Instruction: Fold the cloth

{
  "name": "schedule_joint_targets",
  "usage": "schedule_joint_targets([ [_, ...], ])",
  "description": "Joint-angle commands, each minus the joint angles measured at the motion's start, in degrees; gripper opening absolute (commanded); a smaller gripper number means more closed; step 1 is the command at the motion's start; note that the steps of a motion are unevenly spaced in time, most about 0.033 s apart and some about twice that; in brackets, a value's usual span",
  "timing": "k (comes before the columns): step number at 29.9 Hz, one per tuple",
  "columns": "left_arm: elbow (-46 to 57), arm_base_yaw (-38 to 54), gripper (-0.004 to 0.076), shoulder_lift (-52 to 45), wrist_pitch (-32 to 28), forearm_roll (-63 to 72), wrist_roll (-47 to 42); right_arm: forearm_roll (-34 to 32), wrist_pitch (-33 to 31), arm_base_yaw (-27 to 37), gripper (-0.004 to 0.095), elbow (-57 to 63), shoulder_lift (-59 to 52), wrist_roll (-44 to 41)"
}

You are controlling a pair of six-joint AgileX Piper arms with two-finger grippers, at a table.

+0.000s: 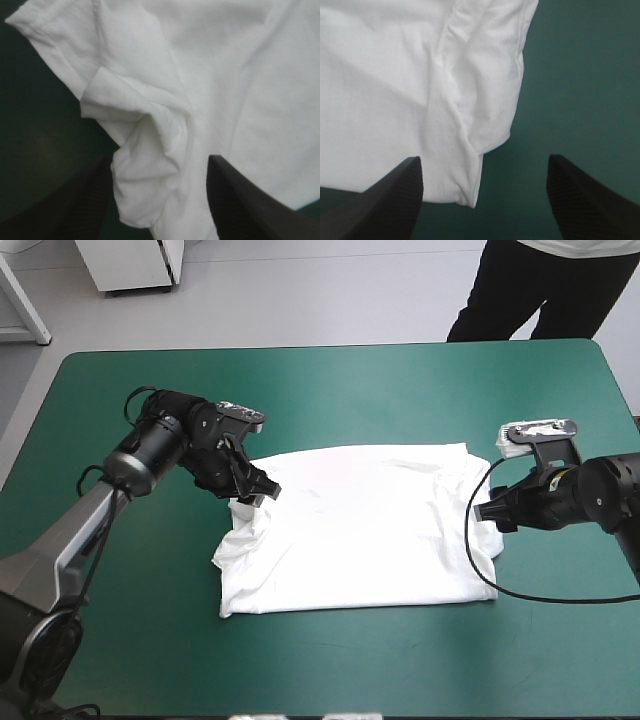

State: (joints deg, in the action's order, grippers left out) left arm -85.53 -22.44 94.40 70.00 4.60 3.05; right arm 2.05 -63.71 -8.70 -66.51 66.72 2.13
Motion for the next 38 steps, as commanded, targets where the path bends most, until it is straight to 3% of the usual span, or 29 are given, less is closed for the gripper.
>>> schedule_joint_targets([
  [1, 0.83, -0.21, 0.0426, -8.79, 3.95, 0.30, -1.47, 0.81, -1.36, -0.02, 0.0648, -1.94, -2.25, 0.56],
  [17, 25.64, -0.21, 0.0426, -32.53, 3.83, 2.09, -3.97, 4.59, -6.92, -0.02, 0.0648, 3.69, -13.41, -2.45],
  [25, 32.07, -0.21, 0.0428, -32.07, -2.80, 4.81, -3.59, 5.54, -3.53, -0.02, 0.0648, 14.04, -14.70, -2.13],
  [38, 36.54, -3.62, 0.0440, -22.25, -11.13, 5.89, -3.05, 5.79, -2.13, -0.02, 0.0648, 14.32, -14.70, -1.63],
])
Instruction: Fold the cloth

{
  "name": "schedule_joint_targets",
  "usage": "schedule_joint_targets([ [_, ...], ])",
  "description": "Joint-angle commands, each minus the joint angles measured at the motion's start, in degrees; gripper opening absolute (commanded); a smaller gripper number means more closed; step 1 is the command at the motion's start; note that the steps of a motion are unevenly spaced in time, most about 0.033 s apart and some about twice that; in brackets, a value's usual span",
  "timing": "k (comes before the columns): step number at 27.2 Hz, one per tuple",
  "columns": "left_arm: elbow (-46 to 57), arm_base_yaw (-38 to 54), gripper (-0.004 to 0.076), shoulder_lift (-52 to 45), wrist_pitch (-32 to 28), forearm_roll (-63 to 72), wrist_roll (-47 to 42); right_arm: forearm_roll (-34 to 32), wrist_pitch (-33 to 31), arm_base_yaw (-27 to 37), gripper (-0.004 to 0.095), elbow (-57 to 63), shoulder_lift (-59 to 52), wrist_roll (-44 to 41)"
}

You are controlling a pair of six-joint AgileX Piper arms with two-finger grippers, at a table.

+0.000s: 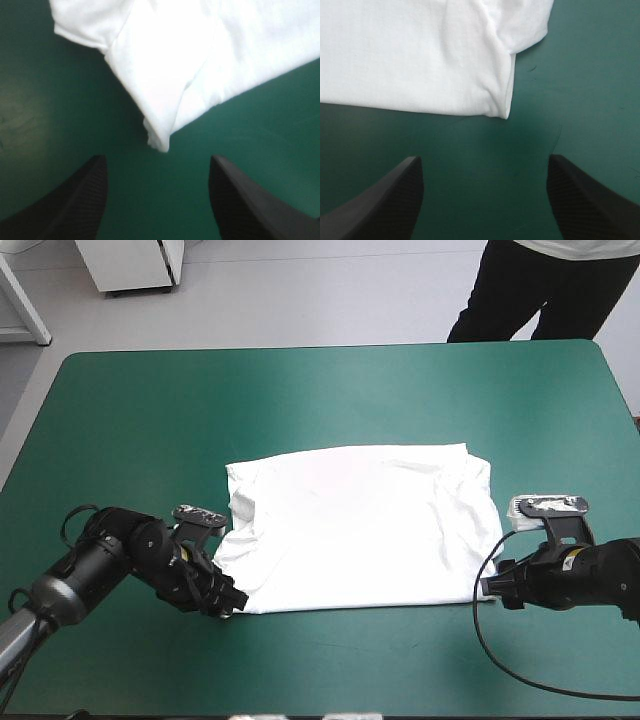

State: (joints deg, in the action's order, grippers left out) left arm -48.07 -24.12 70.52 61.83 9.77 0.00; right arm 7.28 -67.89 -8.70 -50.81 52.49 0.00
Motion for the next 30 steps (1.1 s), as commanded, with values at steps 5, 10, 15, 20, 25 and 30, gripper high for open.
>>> schedule_joint_targets([
  [5, -0.92, -3.24, 0.0440, 8.02, -7.80, -0.80, -1.22, 0.69, 1.95, -0.02, 0.0648, -1.38, -0.46, 0.60],
  [10, -0.92, -3.24, 0.0440, 14.38, -9.10, -0.47, -1.08, -0.18, 2.18, -0.02, 0.0648, -1.38, -0.46, 1.24],
  [15, -0.92, -3.24, 0.0439, 18.89, -10.45, 1.11, -0.49, -2.42, 3.80, -0.02, 0.0648, -1.38, 0.65, 1.68],
  [20, -0.92, -3.24, 0.0333, 21.68, -12.22, 2.02, 0.00, -0.51, 5.71, -0.02, 0.0648, 0.42, 5.05, 3.19],
  [25, -0.92, -3.24, 0.0109, 23.13, -13.98, 2.12, 1.39, -0.20, 10.09, -0.02, 0.0648, 2.86, 9.60, 3.75],
  [30, -0.92, -3.24, -0.0010, 25.39, -16.47, 2.45, 1.95, 1.54, 14.31, -0.02, 0.0648, 3.09, 17.74, 5.46],
])
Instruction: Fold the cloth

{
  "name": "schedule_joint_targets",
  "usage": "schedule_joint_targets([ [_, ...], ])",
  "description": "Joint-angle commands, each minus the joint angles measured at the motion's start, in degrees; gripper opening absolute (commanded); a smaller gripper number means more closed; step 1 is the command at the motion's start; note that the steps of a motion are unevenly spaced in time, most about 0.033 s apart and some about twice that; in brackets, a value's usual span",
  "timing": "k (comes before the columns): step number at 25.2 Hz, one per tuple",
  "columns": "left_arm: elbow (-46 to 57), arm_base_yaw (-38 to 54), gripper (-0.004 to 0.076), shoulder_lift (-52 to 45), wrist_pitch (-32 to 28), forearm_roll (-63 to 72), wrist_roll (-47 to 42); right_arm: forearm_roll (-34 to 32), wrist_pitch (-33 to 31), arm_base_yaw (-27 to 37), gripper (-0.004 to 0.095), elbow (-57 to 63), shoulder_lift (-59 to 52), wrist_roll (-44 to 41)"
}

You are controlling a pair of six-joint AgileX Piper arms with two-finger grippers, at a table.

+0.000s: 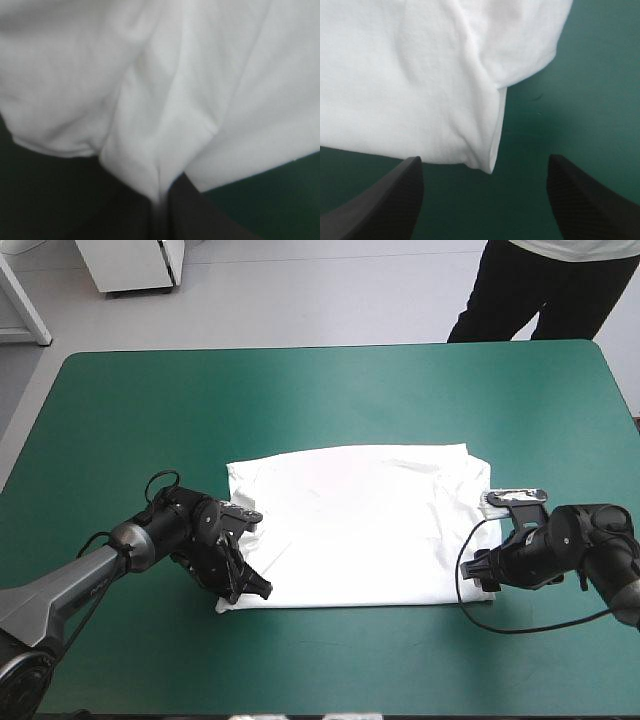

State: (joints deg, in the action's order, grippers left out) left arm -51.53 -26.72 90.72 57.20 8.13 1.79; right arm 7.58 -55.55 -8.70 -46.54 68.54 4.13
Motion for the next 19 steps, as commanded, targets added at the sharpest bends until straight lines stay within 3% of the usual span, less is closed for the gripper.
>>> schedule_joint_targets([
  [1, 2.54, -0.65, -0.0010, 5.45, -11.85, 4.12, 0.16, 1.45, 2.11, -0.02, 0.0648, -1.06, 2.92, 1.43],
  [3, 2.54, -0.65, -0.0010, 5.57, -12.07, 4.35, 0.16, 2.57, 3.01, -0.02, 0.0646, -1.06, 5.94, 2.04],
  [6, 2.54, -0.65, -0.0010, 5.57, -12.30, 4.73, 0.16, 5.58, 3.68, -0.02, 0.0548, -1.06, 9.59, 3.98],
  [14, 2.54, -0.65, -0.0010, 5.57, -12.75, 5.97, 0.16, 5.48, 6.14, -0.02, 0.0356, 3.10, 13.50, 4.08],
  [19, 2.54, -0.65, -0.0010, 5.57, -12.75, 8.32, 0.68, 6.27, 9.06, -0.02, 0.0003, 7.12, 13.61, 5.20],
])
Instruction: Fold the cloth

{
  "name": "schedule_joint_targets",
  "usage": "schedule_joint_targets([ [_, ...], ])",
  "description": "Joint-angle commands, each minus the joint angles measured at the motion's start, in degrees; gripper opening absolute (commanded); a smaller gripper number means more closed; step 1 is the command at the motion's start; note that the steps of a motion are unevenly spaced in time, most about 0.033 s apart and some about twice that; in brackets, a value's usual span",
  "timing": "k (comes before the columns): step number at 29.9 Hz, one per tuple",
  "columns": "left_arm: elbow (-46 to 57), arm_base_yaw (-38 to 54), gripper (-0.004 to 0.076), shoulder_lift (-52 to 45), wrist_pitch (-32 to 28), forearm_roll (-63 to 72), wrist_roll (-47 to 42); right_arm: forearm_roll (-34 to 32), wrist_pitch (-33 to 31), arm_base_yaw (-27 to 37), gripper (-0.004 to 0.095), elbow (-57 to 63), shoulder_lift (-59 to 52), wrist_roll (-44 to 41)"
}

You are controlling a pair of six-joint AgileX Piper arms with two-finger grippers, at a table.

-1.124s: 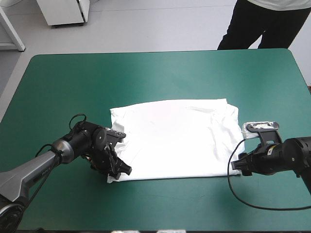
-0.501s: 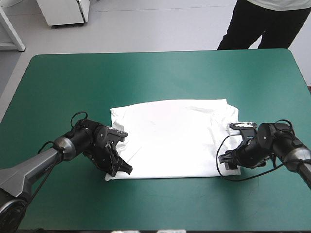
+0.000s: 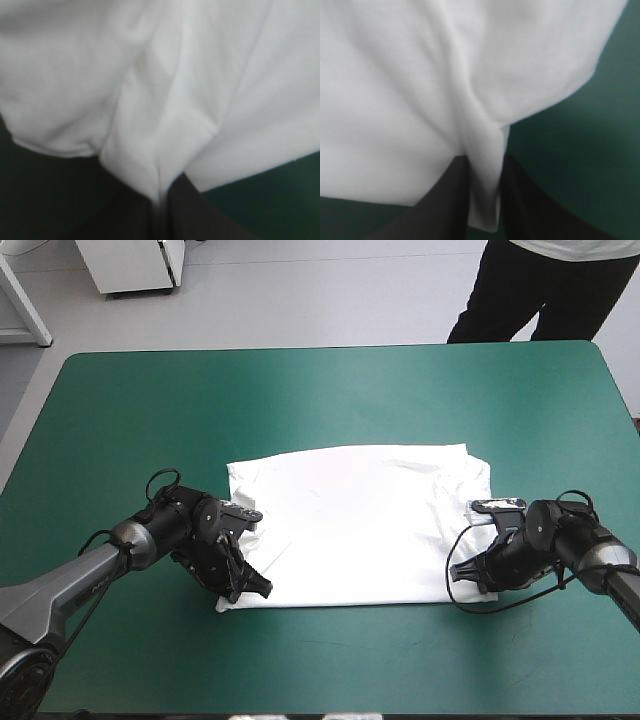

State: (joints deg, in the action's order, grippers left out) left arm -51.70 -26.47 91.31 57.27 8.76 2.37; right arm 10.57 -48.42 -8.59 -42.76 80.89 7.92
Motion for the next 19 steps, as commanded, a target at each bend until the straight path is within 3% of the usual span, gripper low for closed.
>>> schedule_joint_targets([
  [1, 2.71, -0.89, -0.0010, 4.98, -12.82, 8.18, 0.20, 3.54, 2.08, -0.13, -0.0012, 3.46, 1.26, 1.55],
  [8, 2.71, -0.89, -0.0010, 2.13, -11.26, 9.97, 0.41, 2.74, 1.09, -0.13, -0.0013, 1.93, -0.96, 1.30],
  [19, 2.71, -0.89, -0.0010, -12.47, -5.76, 9.92, -0.88, -2.55, -8.95, -0.13, -0.0013, -5.98, -8.86, -2.69],
])
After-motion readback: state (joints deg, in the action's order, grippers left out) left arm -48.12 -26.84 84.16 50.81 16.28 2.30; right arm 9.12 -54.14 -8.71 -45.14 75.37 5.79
